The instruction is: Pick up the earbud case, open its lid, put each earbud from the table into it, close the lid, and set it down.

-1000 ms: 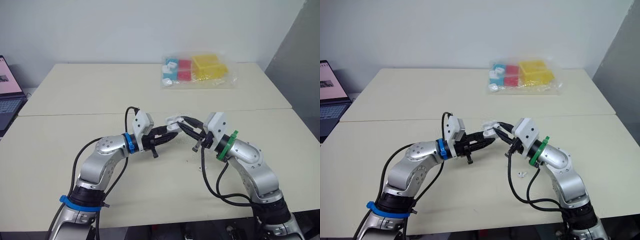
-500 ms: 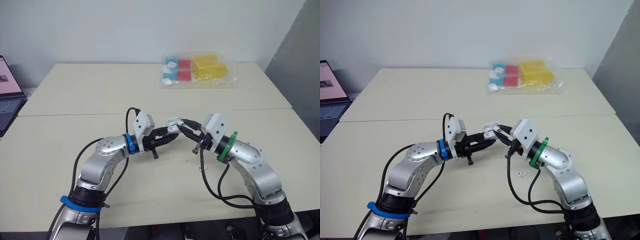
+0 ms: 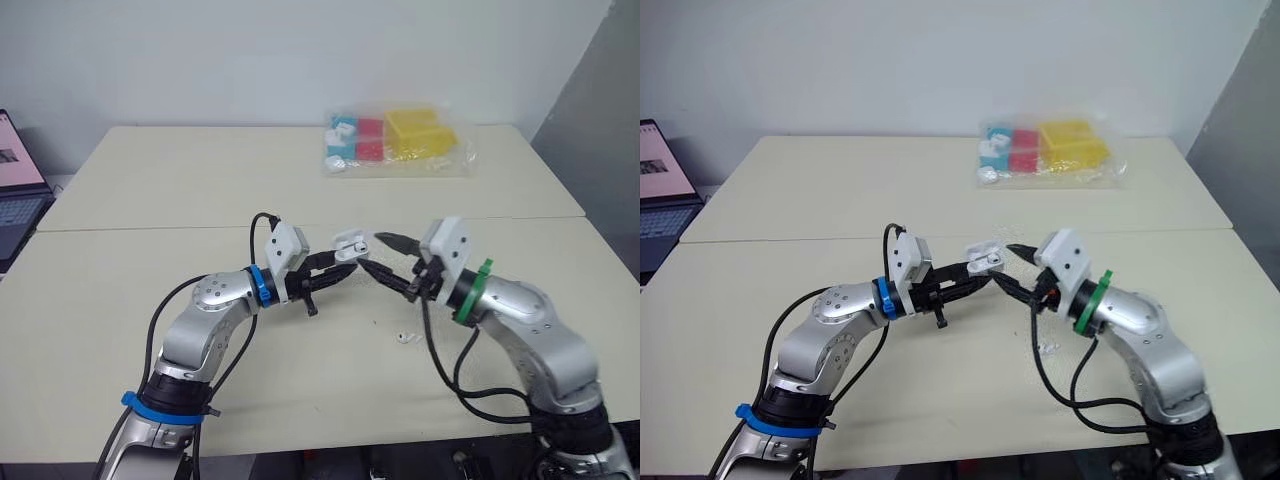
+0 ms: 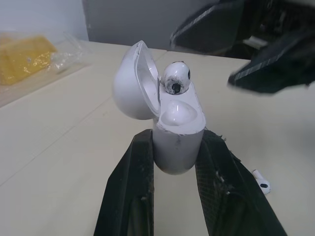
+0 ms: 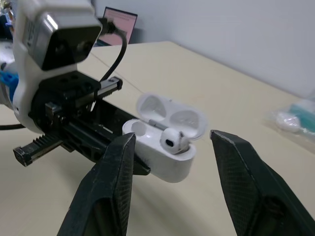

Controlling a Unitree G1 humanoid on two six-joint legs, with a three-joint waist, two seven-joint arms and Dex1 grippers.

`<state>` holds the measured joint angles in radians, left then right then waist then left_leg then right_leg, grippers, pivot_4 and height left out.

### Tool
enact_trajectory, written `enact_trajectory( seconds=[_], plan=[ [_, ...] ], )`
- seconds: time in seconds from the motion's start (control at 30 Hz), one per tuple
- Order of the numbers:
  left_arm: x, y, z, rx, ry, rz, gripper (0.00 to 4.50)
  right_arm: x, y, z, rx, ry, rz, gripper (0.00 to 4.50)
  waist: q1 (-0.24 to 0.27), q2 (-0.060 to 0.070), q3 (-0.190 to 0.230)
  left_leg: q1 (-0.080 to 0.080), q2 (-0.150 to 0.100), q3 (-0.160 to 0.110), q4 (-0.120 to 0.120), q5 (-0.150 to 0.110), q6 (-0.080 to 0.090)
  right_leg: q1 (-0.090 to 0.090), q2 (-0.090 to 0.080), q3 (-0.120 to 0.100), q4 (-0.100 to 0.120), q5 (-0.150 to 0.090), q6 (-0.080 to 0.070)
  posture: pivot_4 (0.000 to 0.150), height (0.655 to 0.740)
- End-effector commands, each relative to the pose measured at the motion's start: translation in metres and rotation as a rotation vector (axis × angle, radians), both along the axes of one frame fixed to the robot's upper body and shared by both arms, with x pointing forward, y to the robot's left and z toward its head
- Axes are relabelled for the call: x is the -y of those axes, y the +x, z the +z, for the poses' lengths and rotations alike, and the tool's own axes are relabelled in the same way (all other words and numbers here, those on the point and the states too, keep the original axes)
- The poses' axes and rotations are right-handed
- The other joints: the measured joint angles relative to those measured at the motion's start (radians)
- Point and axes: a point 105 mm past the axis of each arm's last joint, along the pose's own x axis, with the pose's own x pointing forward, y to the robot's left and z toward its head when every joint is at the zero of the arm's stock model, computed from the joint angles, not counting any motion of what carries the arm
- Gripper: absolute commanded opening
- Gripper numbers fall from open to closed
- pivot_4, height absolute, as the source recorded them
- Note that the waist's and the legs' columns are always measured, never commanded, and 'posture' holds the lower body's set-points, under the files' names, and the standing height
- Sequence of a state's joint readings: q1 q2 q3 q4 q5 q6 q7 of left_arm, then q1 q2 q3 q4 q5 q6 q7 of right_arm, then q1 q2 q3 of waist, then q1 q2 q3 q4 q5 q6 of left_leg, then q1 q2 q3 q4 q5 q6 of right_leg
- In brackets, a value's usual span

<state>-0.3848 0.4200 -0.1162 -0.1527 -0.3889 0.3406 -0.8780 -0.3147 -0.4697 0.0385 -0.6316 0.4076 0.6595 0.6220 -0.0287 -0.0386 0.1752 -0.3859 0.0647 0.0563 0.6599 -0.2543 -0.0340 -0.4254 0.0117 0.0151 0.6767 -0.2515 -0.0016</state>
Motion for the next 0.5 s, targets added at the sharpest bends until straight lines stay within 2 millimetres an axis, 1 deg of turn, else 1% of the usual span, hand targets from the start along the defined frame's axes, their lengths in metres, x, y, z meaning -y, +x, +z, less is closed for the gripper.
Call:
enact_trajectory(
  seconds=[0.03, 0.1, 0.23, 0.4, 0.5],
  plan=[
    [0.000, -0.001, 0.007, 0.042, -0.013, -0.001, 0.79, 0.010, -0.019, 0.016, 0.010, -0.030, 0.060, 2.48, 0.000, 0.000, 0.000, 0.000, 0.000, 0.000, 0.000, 0.000, 0.000, 0.000, 0.000, 0.000, 0.000, 0.000, 0.000, 0.150, 0.7400],
    [-0.001, -0.001, 0.007, 0.041, -0.015, 0.003, 0.79, 0.019, -0.024, 0.014, -0.017, -0.081, 0.069, 2.48, 0.000, 0.000, 0.000, 0.000, 0.000, 0.000, 0.000, 0.000, 0.000, 0.000, 0.000, 0.000, -0.001, 0.000, 0.000, 0.150, 0.7400],
    [-0.002, -0.001, 0.007, 0.040, -0.014, 0.001, 0.79, 0.031, -0.027, 0.009, -0.059, -0.134, 0.056, 2.48, -0.001, 0.000, 0.000, 0.000, 0.000, 0.000, -0.001, 0.000, 0.000, 0.000, 0.000, 0.000, -0.002, 0.000, 0.000, 0.150, 0.7400],
    [-0.003, 0.000, 0.006, 0.033, -0.014, -0.001, 0.79, 0.063, -0.039, -0.022, -0.152, -0.356, 0.032, 2.48, 0.003, -0.001, 0.000, -0.002, 0.000, 0.000, -0.001, 0.000, 0.000, 0.000, 0.000, -0.001, -0.004, 0.000, 0.000, 0.150, 0.7400],
    [-0.003, -0.001, 0.005, 0.032, -0.013, -0.006, 0.79, 0.071, -0.050, -0.031, -0.199, -0.419, 0.066, 2.48, 0.003, -0.001, 0.001, -0.003, 0.000, 0.000, -0.001, 0.000, 0.000, 0.000, -0.001, -0.001, -0.005, 0.000, 0.001, 0.150, 0.7400]
  ],
)
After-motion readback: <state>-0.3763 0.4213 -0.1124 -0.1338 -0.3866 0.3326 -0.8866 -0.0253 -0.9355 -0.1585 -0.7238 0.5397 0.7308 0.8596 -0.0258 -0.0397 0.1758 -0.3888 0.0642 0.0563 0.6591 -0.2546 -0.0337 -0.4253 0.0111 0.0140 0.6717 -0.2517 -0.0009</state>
